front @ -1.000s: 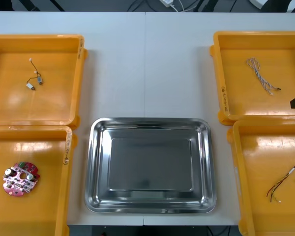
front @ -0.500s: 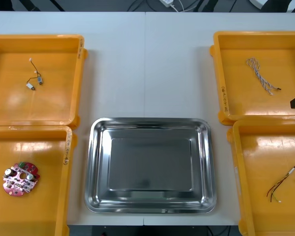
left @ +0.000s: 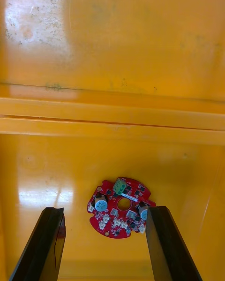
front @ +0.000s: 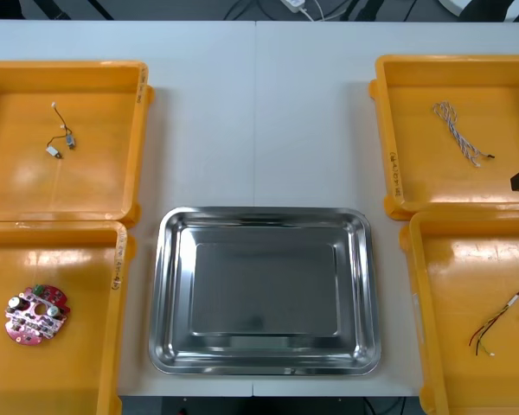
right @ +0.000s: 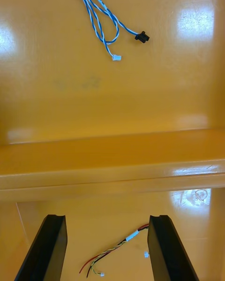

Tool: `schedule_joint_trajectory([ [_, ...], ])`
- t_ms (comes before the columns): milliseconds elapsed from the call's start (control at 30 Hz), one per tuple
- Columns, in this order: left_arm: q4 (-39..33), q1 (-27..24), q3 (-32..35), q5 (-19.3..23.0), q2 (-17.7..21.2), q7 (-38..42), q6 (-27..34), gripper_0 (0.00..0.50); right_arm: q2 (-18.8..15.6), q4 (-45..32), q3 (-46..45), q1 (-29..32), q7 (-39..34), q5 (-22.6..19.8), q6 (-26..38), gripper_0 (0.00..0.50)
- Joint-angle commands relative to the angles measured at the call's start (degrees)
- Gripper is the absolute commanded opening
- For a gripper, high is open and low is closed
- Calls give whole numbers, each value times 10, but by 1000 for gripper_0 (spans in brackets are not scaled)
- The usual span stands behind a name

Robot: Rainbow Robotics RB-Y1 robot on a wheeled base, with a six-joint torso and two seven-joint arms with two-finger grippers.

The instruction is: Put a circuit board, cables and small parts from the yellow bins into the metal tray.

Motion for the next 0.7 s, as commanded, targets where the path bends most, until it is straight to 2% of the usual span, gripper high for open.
schedule_joint_trajectory([
  [33, -3, 9, 17, 4, 26, -40, -5, 500, -25, -11, -19, 1, -4, -3, -1, 500],
  [700, -3, 9, 17, 4, 26, -40, -5, 500, -25, -11, -19, 1, -4, -3, -1, 500],
])
